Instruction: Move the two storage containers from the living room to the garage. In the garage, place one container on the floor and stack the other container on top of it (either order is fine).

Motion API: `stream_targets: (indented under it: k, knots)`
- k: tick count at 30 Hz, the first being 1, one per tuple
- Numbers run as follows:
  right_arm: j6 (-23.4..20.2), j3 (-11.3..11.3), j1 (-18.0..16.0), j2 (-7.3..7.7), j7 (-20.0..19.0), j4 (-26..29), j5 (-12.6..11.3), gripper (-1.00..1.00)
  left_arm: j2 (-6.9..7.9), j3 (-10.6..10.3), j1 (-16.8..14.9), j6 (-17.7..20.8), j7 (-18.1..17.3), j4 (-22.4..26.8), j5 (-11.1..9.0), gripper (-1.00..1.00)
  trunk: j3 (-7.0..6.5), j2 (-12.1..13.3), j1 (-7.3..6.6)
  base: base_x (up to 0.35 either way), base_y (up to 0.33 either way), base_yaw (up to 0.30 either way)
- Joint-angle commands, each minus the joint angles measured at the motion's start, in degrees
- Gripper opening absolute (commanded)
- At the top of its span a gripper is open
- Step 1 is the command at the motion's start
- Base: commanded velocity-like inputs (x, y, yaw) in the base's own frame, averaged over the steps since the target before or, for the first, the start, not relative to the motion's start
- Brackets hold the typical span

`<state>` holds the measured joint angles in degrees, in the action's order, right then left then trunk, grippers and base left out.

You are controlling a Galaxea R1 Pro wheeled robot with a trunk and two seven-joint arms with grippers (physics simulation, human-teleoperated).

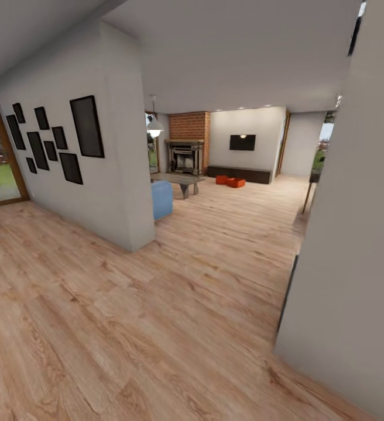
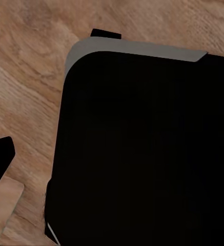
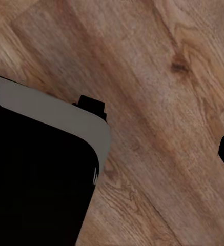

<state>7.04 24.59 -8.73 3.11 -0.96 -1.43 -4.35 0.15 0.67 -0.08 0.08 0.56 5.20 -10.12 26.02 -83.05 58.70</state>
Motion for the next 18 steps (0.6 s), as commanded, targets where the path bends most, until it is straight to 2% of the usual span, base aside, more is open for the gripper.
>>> stream_targets:
  k: [1,6,18]
  knots:
    - [0.4,0.4,-0.1,-0.01,-0.1,-0.2,-0.6,1.00,0.01,0.0,0.0,0.0,0.1,0.0,-0.3,1.00,0.05,0.0,0.03,0.323,0.000,0.271]
    - [0.6,0.3,-0.1,0.04,-0.1,-0.1,-0.5,1.00,0.02,0.0,0.0,0.0,0.1,0.1,-0.3,1.00,0.05,0.0,0.03,0.323,0.000,0.138]
    - [0.8,0.5,-0.1,0.10,-0.1,-0.2,-0.1,1.00,-0.06,0.0,0.0,0.0,0.1,0.1,-0.3,1.00,0.05,0.0,0.03,0.323,0.000,0.011]
